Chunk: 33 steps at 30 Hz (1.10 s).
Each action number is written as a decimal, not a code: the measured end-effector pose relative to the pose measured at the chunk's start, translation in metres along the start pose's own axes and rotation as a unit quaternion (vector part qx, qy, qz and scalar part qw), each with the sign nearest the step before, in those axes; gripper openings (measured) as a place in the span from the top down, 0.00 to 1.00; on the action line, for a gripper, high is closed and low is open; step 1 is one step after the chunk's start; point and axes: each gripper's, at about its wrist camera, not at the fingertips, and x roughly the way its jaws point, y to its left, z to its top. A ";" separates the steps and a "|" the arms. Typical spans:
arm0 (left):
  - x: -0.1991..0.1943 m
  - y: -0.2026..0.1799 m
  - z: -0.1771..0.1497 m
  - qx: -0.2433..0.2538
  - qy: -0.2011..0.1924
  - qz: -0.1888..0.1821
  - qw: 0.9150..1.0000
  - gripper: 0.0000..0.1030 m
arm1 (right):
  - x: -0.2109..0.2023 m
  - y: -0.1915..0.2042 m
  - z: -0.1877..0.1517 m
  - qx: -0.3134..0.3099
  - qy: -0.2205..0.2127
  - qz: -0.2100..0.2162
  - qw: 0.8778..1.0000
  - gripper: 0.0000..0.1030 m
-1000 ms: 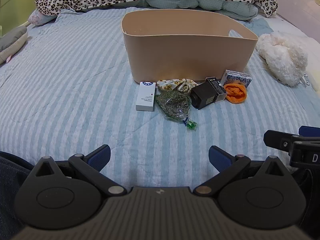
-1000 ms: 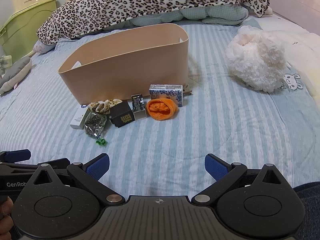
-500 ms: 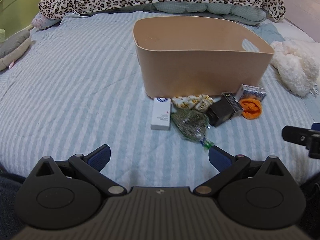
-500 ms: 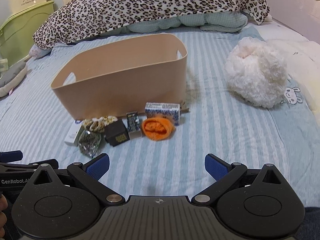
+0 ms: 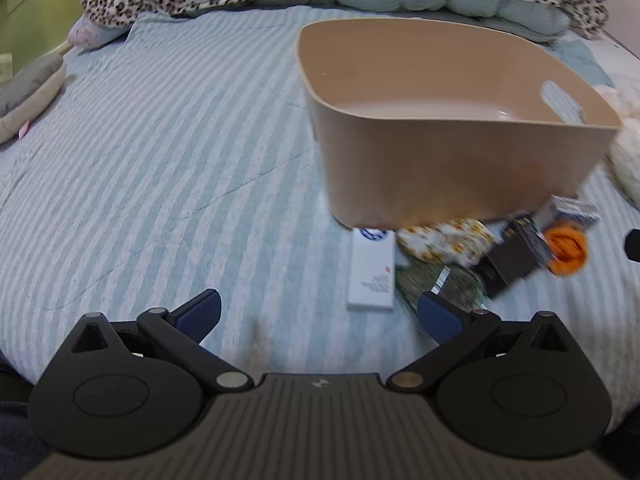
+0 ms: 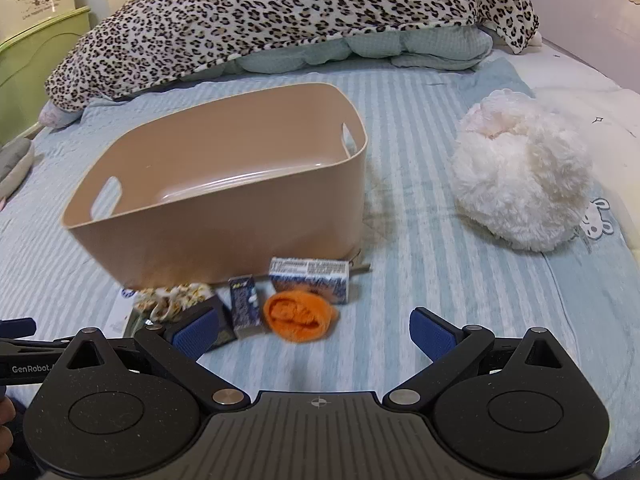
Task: Organize objects
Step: 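Move both grippers toward the items in front of the beige basket, then grasp the blue-white gum pack with the right gripper while the left grasps the white box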
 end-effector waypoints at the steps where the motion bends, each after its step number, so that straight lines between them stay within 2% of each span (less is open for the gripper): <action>1: 0.005 0.002 0.002 -0.007 0.003 0.000 1.000 0.00 | 0.004 -0.001 0.002 0.001 0.000 -0.003 1.000 0.00; 8: 0.034 0.012 0.010 -0.025 0.012 0.013 1.000 0.00 | 0.035 -0.012 0.009 0.022 0.015 -0.008 1.000 0.00; 12: 0.050 0.016 0.012 -0.033 0.026 0.007 0.999 0.00 | 0.051 -0.018 0.007 0.028 0.025 -0.017 0.999 0.00; 15: 0.053 0.017 0.014 -0.033 0.026 -0.004 0.999 0.00 | 0.063 -0.020 0.006 0.033 0.033 -0.015 0.999 0.00; 20: 0.048 0.022 0.017 -0.037 0.017 0.003 0.999 0.00 | 0.076 -0.016 0.008 0.036 0.034 0.003 0.999 0.00; 25: 0.054 0.016 0.017 -0.028 0.033 -0.037 0.998 0.00 | 0.084 -0.006 0.010 0.032 0.032 0.006 0.999 0.00; 27: 0.056 0.010 0.017 -0.016 0.037 -0.037 0.999 0.00 | 0.087 -0.003 0.011 0.032 0.027 0.000 0.999 0.00; 28: 0.057 0.008 0.016 -0.012 0.036 -0.033 0.999 0.00 | 0.089 -0.002 0.011 0.031 0.024 -0.004 0.999 0.01; 30: 0.059 0.006 0.017 -0.013 0.038 -0.032 0.999 0.00 | 0.093 -0.001 0.013 0.034 0.019 -0.012 0.999 0.09; 33: 0.064 0.005 0.016 -0.015 0.044 -0.016 0.999 0.00 | 0.098 -0.002 0.013 0.043 0.021 -0.007 0.999 0.11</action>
